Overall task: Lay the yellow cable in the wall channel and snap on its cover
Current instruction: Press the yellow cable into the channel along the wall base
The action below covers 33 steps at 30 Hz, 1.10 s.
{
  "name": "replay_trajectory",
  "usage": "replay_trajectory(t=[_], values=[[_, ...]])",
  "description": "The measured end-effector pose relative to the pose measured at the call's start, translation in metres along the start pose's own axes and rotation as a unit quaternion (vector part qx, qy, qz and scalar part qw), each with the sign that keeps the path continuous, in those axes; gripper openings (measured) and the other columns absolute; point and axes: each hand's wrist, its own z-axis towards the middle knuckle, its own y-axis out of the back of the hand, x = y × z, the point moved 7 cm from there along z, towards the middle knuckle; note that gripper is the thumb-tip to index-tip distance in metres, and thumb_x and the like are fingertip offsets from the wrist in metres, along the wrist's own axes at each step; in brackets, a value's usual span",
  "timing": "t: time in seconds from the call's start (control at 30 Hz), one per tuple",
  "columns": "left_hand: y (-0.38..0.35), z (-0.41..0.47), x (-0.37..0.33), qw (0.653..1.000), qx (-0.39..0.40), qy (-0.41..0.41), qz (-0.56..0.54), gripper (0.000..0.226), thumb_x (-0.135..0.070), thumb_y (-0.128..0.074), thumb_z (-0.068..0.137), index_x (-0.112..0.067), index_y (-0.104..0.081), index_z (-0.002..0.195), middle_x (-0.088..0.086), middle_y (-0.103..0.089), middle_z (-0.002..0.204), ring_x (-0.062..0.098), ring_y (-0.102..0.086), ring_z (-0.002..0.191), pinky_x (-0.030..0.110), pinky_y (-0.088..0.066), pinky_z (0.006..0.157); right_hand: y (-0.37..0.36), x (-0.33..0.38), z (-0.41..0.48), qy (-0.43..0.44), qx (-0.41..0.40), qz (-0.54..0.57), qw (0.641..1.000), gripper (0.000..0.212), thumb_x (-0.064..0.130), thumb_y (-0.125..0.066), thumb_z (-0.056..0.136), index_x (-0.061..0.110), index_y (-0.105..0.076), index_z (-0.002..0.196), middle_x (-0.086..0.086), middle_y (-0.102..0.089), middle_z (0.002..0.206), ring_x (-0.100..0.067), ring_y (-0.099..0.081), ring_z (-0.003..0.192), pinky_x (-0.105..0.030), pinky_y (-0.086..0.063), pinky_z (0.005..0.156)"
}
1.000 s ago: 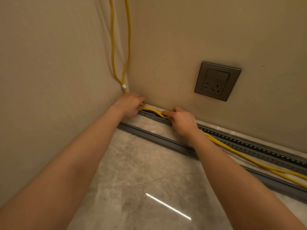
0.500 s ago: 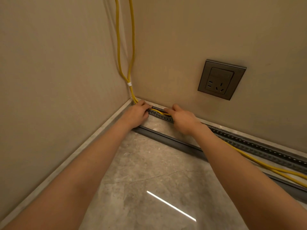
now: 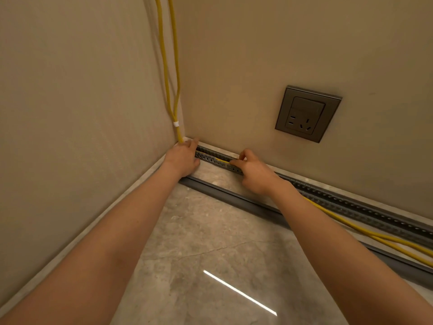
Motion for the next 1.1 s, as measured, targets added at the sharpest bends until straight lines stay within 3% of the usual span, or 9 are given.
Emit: replay_trajectory(t=[0.1, 0.23, 0.4, 0.5, 0.6, 0.67, 0.87, 1.0, 1.1], values=[[-0.005, 0.002, 0.001, 0.999, 0.026, 0.005, 0.025, 0.063, -0.033, -0.035, 0.098, -0.012, -0.011, 0.153, 0.014, -0.021, 0.158, 0.032, -0.034, 0.140, 0.039, -0.036, 0.110, 0.006, -0.010, -0.010, -0.006, -0.012, 0.038, 0.999, 0.056, -0.005, -0.046, 0.085, 0.011, -0.036, 0.138, -0.014, -0.037, 0.131, -0.036, -0.054, 0.103, -0.039, -0.048, 0.083], [-0.002, 0.003, -0.006, 0.997, 0.050, 0.002, 0.059, 0.061, -0.038, -0.032, 0.099, -0.023, -0.006, 0.153, 0.021, -0.020, 0.157, 0.038, -0.038, 0.136, 0.040, -0.036, 0.109, 0.015, -0.030, -0.019, -0.049, -0.027, 0.074, 0.996, 0.031, 0.005, -0.052, 0.089, 0.012, -0.050, 0.119, -0.015, -0.058, 0.118, -0.031, -0.057, 0.099, -0.034, -0.047, 0.077], [0.003, -0.001, -0.021, 0.987, 0.087, 0.049, 0.126, 0.066, -0.030, -0.036, 0.099, -0.029, 0.003, 0.153, 0.023, 0.017, 0.157, 0.044, -0.030, 0.140, 0.055, -0.025, 0.113, 0.018, -0.037, -0.019, -0.077, -0.033, 0.104, 0.991, 0.029, 0.010, -0.056, 0.092, 0.009, -0.062, 0.120, -0.015, -0.066, 0.116, -0.029, -0.059, 0.104, -0.035, -0.048, 0.090], [0.009, -0.009, -0.056, 0.985, 0.063, 0.004, 0.163, 0.059, -0.025, -0.034, 0.100, -0.020, -0.010, 0.153, 0.019, 0.005, 0.160, 0.041, -0.017, 0.145, 0.061, -0.013, 0.115, 0.020, -0.037, -0.016, -0.084, -0.033, 0.090, 0.992, 0.027, 0.007, -0.053, 0.092, 0.009, -0.065, 0.117, -0.016, -0.066, 0.112, -0.030, -0.060, 0.101, -0.040, -0.051, 0.091], [0.008, -0.032, -0.112, 0.979, 0.007, -0.186, 0.087, 0.051, -0.022, -0.032, 0.102, -0.015, -0.020, 0.151, 0.010, -0.019, 0.159, 0.028, -0.031, 0.142, 0.043, -0.025, 0.115, 0.020, -0.036, -0.016, -0.085, -0.039, 0.037, 0.995, 0.026, 0.008, -0.051, 0.091, 0.011, -0.065, 0.112, -0.016, -0.067, 0.110, -0.033, -0.060, 0.101, -0.041, -0.050, 0.084], [0.008, -0.040, -0.122, 0.973, -0.012, -0.228, 0.041, 0.050, -0.015, -0.032, 0.102, -0.014, -0.021, 0.151, 0.007, -0.023, 0.158, 0.022, -0.031, 0.143, 0.035, -0.031, 0.111, 0.020, -0.034, -0.017, -0.083, -0.044, 0.006, 0.996, 0.025, 0.009, -0.049, 0.091, 0.011, -0.063, 0.111, -0.016, -0.067, 0.110, -0.035, -0.060, 0.101, -0.038, -0.048, 0.079], [0.008, -0.043, -0.120, 0.976, -0.018, -0.215, 0.032, 0.059, 0.002, -0.032, 0.097, -0.012, -0.014, 0.152, 0.006, -0.015, 0.160, 0.020, -0.024, 0.146, 0.031, -0.030, 0.112, 0.013, -0.029, -0.041, -0.046, -0.062, -0.032, 0.997, 0.044, 0.009, -0.049, 0.089, 0.018, -0.046, 0.132, -0.007, -0.052, 0.130, -0.034, -0.058, 0.107, -0.040, -0.049, 0.080], [0.006, -0.040, -0.122, 0.981, 0.014, -0.192, 0.030, 0.056, 0.000, -0.028, 0.099, -0.011, -0.015, 0.152, 0.007, -0.013, 0.161, 0.024, -0.024, 0.146, 0.034, -0.026, 0.115, 0.021, -0.046, -0.061, -0.078, -0.082, -0.018, 0.993, 0.044, 0.006, -0.055, 0.081, 0.015, -0.046, 0.124, -0.009, -0.050, 0.126, -0.034, -0.057, 0.101, -0.033, -0.044, 0.070], [0.003, -0.037, -0.125, 0.988, 0.031, -0.151, 0.026, 0.053, -0.007, -0.032, 0.100, -0.011, -0.019, 0.151, 0.010, -0.019, 0.159, 0.030, -0.032, 0.141, 0.041, -0.033, 0.111, 0.023, -0.057, -0.076, -0.091, -0.073, -0.029, 0.993, 0.040, 0.008, -0.055, 0.081, 0.015, -0.047, 0.119, -0.010, -0.052, 0.122, -0.033, -0.056, 0.101, -0.031, -0.041, 0.071]])
